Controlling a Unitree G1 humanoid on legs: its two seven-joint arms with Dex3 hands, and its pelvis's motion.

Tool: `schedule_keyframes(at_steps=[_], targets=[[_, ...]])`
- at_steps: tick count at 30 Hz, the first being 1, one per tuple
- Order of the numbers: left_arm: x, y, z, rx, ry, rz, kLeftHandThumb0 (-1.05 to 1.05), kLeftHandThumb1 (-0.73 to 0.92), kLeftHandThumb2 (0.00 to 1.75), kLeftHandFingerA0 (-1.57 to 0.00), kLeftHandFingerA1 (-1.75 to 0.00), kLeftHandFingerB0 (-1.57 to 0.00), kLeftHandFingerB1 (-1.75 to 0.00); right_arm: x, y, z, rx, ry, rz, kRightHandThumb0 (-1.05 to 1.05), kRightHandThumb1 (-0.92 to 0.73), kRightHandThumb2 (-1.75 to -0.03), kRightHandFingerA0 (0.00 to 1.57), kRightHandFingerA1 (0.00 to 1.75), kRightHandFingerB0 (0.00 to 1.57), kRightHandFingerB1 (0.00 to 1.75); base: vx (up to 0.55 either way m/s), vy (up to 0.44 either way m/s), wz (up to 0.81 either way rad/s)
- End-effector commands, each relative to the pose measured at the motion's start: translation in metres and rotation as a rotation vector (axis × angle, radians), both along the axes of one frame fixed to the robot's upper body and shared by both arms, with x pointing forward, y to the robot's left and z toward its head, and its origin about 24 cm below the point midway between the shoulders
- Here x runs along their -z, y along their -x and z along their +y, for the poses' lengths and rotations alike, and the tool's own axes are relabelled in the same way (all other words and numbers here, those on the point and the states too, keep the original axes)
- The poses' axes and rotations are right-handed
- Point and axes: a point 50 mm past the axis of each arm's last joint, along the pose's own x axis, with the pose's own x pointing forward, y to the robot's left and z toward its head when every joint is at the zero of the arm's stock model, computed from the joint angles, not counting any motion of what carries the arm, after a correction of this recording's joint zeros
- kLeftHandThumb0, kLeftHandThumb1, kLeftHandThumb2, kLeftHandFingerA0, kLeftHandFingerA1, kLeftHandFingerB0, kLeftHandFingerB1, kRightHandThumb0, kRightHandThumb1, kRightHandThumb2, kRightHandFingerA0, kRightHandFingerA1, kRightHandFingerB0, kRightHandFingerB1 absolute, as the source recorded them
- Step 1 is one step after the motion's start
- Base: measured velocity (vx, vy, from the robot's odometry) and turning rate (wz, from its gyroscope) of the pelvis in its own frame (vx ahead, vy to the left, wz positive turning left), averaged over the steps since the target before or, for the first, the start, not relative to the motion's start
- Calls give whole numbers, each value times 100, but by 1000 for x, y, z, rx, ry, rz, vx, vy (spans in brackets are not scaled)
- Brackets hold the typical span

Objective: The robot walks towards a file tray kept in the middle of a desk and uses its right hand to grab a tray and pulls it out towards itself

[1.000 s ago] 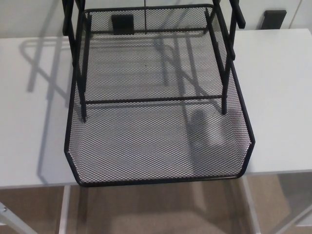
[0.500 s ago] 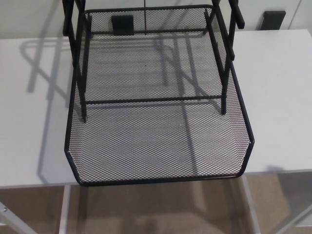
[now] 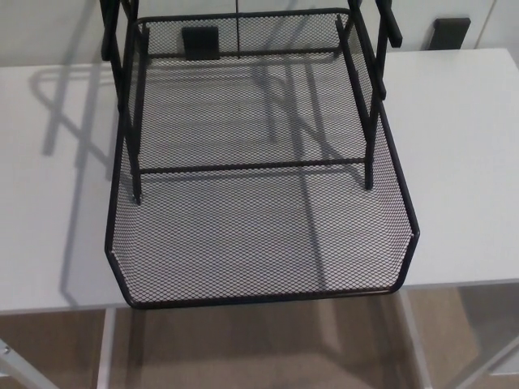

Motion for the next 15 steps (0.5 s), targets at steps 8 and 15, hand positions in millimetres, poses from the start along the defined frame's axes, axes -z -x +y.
schedule_keyframes(at_steps=[8, 15], targets=[[-6, 2, 20, -87, 15, -36, 3, 73, 62, -23, -34, -13, -28, 124, -31, 47, 184, -168, 155, -77, -47, -84, 0, 28, 4, 31, 0, 0, 0], [-12, -1, 30, -89, -18, -50, 0, 72, 60, -24, -33, -14, -27, 160, -3, 68, 39, -120, 357, -78, -48, -88, 1, 42, 8, 25, 0, 0, 0]])
